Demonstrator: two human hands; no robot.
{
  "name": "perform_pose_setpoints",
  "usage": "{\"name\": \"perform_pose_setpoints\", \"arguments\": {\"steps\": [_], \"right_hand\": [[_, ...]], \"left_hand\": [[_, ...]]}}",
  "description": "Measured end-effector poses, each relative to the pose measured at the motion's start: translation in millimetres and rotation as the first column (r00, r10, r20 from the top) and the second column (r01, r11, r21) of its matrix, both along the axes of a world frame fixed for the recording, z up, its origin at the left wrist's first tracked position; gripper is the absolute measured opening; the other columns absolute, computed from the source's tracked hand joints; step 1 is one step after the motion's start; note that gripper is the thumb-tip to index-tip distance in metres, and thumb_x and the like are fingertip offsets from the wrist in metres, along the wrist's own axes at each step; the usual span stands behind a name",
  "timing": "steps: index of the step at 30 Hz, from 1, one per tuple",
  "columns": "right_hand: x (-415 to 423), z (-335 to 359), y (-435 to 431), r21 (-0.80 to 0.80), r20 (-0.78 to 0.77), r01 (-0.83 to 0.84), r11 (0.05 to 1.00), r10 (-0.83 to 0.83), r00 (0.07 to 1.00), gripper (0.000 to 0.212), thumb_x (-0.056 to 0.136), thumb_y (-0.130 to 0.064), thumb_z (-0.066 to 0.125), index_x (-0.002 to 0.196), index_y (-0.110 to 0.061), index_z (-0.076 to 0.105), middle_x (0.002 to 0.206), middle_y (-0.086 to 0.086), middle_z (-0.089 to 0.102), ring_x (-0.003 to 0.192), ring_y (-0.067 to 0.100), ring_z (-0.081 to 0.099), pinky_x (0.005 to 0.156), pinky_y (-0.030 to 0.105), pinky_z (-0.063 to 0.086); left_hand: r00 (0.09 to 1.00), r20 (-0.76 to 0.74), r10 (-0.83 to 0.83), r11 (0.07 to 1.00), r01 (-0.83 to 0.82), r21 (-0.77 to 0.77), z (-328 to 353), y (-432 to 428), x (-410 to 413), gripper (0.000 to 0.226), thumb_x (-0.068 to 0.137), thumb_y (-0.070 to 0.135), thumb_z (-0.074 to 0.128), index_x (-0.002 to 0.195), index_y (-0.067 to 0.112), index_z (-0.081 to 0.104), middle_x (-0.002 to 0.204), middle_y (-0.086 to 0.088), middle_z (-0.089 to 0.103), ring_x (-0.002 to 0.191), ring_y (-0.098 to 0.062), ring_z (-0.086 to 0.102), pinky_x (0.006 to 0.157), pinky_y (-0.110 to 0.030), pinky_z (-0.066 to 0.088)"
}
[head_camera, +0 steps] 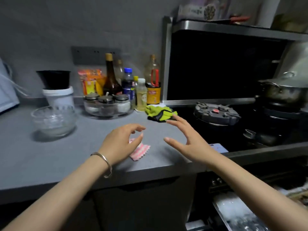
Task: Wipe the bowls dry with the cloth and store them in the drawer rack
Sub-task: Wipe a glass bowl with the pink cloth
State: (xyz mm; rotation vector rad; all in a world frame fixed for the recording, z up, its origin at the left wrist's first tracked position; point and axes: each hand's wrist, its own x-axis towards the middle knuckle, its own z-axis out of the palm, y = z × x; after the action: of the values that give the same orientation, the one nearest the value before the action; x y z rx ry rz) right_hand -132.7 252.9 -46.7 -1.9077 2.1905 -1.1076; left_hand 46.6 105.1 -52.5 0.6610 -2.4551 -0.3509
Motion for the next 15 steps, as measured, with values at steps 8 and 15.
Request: {"name": "perform_pose_setpoints", "arguments": {"steps": [8, 15], "right_hand": [[55, -19, -72, 0.206, -0.064, -0.088, 0.974, 0.104, 0.993, 0.045, 0.086, -0.050, 0.060, 0.124, -0.027, 0.058, 0.141, -0.008, 0.046, 0.125, 0.009, 0.046, 0.099, 0.021, 0.036], [64, -34, -100, 0.222, -0.297, 0.044, 0.974, 0.025, 0.955, 0.028, 0.081, -0.041, 0.066, 0.102, -0.023, 0.072, 0.120, -0.007, 0.064, 0.104, 0.014, 0.060, 0.083, 0.028, 0.048]], "left_hand": [[0.986, 0.148, 0.079, 0.995, -0.087, 0.053, -14, -48, 58, 0.029, 0.094, 0.032, 0.054, 0.122, 0.028, 0.060, 0.127, 0.010, 0.059, 0.118, -0.010, 0.052, 0.098, -0.026, 0.040], [0.987, 0.161, 0.007, 0.992, -0.027, 0.123, -21, -62, 67, 0.028, 0.094, 0.031, 0.054, 0.121, 0.026, 0.061, 0.127, 0.009, 0.058, 0.118, -0.011, 0.051, 0.099, -0.026, 0.039]]}}
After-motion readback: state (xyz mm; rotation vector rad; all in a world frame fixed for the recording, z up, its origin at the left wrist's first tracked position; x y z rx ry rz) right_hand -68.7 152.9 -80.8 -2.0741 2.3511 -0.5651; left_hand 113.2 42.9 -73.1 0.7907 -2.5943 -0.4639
